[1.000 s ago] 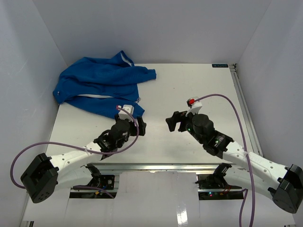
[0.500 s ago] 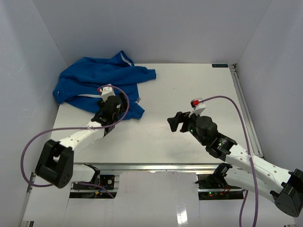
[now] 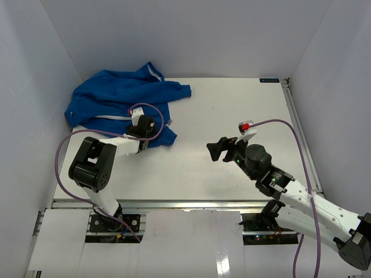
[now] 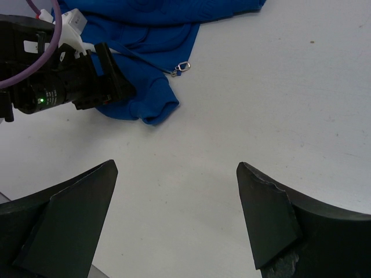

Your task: Zip up the jacket

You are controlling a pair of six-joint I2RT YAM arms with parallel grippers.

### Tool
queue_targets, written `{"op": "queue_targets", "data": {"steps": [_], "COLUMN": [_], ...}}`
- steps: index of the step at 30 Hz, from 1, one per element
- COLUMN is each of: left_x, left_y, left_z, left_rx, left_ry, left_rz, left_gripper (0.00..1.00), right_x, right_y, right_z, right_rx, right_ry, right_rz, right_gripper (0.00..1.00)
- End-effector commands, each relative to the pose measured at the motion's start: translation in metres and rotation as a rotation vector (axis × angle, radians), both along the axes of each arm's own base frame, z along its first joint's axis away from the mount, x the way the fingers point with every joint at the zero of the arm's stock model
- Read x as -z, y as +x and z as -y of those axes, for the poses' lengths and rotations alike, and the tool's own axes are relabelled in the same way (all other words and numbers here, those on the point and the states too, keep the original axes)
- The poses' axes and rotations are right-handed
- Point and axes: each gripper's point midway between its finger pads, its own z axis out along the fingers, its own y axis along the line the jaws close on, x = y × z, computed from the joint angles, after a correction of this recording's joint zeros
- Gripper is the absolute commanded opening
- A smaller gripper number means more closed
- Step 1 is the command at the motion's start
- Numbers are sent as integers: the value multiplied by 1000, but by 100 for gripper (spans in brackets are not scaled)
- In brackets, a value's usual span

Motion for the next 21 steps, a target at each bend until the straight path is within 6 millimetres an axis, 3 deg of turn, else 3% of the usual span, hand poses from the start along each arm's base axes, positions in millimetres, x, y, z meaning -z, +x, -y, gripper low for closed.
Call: {"op": "queue_targets", "data": {"steps": [1,3,5,7,11,13,14,16,18,21], "left_x": [9,15,16,8,-4,12,4,20,6,-6], "left_y": [1,-5,-13,-23,-73,-108,-115,-148,-160,-176], "left_z": [14,20,31,48,71,64,63,43,38,30], "left_rx": [44,71,105,148,170,127,104,68,57,56], "left_ry": [-58,-82,-107,-139,-155,-169,-226,-264,-347,-430], "left_rz": [-25,-43,-47,-27,13,-6,20,-3,60,122], "left_gripper": [61,27,10,0,0,0,0,0,1,21], "right_x": [-11,-11,-10,-8,-4,-3,-4,-4,-1,-2], "right_y": [1,1,1,4,7,8,8,9,10,12], "right_z": [-1,-2,-3,-1,1,0,0,-1,-3,-15], "right_rx": [3,-1,0,16,34,38,36,30,24,-23], "right_ry": [41,42,39,31,15,7,4,-5,-20,-28], "right_rz": [32,33,29,29,22,20,23,24,30,25], "right_gripper": [90,90,90,90,90,91,91,91,91,91]}}
